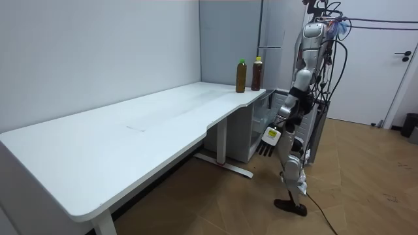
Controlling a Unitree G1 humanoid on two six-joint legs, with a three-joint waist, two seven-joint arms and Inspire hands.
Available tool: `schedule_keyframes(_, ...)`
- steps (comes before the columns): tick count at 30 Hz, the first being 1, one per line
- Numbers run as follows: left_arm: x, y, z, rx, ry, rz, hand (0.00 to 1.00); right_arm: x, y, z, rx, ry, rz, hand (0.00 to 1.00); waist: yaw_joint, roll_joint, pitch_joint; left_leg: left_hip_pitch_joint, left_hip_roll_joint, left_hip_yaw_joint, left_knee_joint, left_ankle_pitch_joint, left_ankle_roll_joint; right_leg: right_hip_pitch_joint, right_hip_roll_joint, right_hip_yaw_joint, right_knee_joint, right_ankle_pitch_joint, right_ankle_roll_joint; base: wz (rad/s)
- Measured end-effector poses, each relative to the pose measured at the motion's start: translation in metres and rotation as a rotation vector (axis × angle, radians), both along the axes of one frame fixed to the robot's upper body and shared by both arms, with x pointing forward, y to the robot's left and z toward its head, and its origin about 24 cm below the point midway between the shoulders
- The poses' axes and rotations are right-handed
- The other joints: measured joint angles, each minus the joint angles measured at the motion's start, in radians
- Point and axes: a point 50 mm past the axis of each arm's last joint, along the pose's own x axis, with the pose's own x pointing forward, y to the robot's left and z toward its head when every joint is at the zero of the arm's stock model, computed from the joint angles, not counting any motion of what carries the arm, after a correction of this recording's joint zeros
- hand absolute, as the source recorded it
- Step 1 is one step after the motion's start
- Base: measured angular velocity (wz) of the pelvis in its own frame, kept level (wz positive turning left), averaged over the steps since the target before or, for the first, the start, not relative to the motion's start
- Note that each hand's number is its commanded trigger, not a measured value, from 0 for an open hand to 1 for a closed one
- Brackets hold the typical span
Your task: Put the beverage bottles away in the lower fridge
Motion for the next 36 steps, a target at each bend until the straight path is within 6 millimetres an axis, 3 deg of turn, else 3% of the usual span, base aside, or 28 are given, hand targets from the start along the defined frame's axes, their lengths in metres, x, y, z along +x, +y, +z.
schedule_keyframes(20, -0.015, 0.008, 0.001, 0.117, 0.012, 0.097, 0.00, 0.000, -0.002, 0.000, -0.026, -0.010, 0.017, 0.00, 0.001, 0.010, -0.0003, -0.001, 0.000, -0.004, -0.002, 0.000, 0.000, 0.002, 0.001, 0.007, -0.001, 0.000, 0.000, 0.00)
schedule_keyframes(28, -0.027, 0.020, 0.003, 0.136, -0.015, 0.410, 0.00, -0.005, -0.005, 0.000, -0.026, -0.003, -0.028, 0.00, 0.003, 0.018, 0.0012, 0.017, -0.001, -0.013, -0.003, 0.000, 0.000, 0.026, 0.001, 0.005, -0.002, 0.000, 0.000, 0.04)
schedule_keyframes(36, -0.027, 0.034, 0.010, 0.253, -0.073, 0.607, 0.00, -0.009, -0.008, 0.000, -0.038, 0.017, -0.058, 0.00, 0.008, 0.018, 0.0007, 0.031, -0.001, -0.012, -0.006, 0.001, -0.002, 0.037, 0.001, 0.008, -0.001, -0.001, 0.001, -0.01)
